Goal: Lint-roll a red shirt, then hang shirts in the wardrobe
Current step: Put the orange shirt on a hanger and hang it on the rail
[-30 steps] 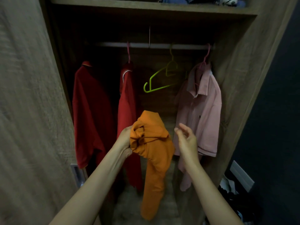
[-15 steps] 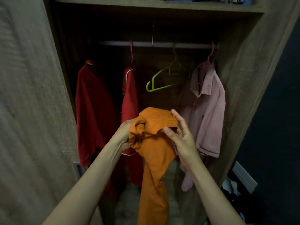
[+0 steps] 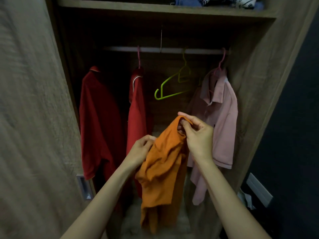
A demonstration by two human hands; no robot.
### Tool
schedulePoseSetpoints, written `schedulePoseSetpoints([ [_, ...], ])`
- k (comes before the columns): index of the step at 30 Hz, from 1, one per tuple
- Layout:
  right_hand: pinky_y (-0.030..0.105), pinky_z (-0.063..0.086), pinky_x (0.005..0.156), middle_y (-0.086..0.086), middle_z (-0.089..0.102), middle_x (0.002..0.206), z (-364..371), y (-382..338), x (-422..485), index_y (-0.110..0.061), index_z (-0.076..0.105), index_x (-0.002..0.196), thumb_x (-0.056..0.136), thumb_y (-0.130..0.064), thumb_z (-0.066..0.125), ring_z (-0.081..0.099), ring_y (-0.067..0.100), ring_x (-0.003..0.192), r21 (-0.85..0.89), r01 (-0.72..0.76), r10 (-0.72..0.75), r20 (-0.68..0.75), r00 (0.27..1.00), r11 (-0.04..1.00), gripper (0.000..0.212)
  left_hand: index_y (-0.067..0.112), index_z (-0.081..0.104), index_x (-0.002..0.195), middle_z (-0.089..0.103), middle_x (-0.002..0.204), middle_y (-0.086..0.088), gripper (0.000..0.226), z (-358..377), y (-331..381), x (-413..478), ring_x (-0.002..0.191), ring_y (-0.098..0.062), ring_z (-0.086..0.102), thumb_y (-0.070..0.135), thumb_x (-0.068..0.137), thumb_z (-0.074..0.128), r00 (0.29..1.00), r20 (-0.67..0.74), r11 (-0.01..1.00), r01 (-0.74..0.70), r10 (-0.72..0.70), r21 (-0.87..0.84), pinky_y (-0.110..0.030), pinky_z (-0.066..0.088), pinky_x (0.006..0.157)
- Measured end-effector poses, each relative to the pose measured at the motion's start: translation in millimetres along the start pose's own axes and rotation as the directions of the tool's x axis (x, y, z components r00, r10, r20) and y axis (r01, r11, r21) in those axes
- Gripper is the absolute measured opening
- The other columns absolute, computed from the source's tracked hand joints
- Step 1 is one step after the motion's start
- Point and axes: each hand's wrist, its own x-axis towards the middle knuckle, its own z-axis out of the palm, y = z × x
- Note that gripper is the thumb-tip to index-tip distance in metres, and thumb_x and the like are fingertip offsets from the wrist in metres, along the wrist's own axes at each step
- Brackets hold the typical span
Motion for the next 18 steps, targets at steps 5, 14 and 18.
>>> schedulePoseSetpoints([
  [5,0.011,0.050,0.063,-0.003,0.072,0.086,5,4,-2,-0.007,0.069,0.108,0.088,0.001,0.061,0.070,0.001,0.071,-0.055,-0.023,0.025,0.029,0.999,0.998,0.023,0.023,0.065,0.108,0.069,0.091,0.007,0.026,8,18,-15,0.080,0.002,0.064,0.041,0.094,0.053,0.957,-0.078,0.959,-0.283,0.280,-0.026,-0.012,0.048,0.071],
  [14,0.022,0.057,0.072,0.005,0.075,0.090,-7,10,1,-0.015,0.071,0.106,0.087,-0.005,0.063,0.073,0.013,0.080,-0.124,-0.133,0.142,0.066,0.988,0.983,0.023,0.025,0.061,0.124,0.069,0.112,0.008,0.050,32,8,-18,0.089,-0.003,0.069,0.039,0.079,0.078,0.924,-0.036,0.913,-0.371,0.382,0.170,-0.018,0.054,0.079],
  [18,0.029,0.058,0.074,0.006,0.075,0.085,-14,8,2,-0.020,0.070,0.102,0.088,-0.002,0.061,0.073,0.018,0.081,-0.063,-0.201,0.206,0.091,0.974,0.978,0.025,0.021,0.068,0.116,0.070,0.106,0.011,0.032,38,5,-15,0.091,0.001,0.064,0.031,0.086,0.073,0.855,-0.103,0.814,-0.439,0.509,0.379,-0.009,0.046,0.078],
])
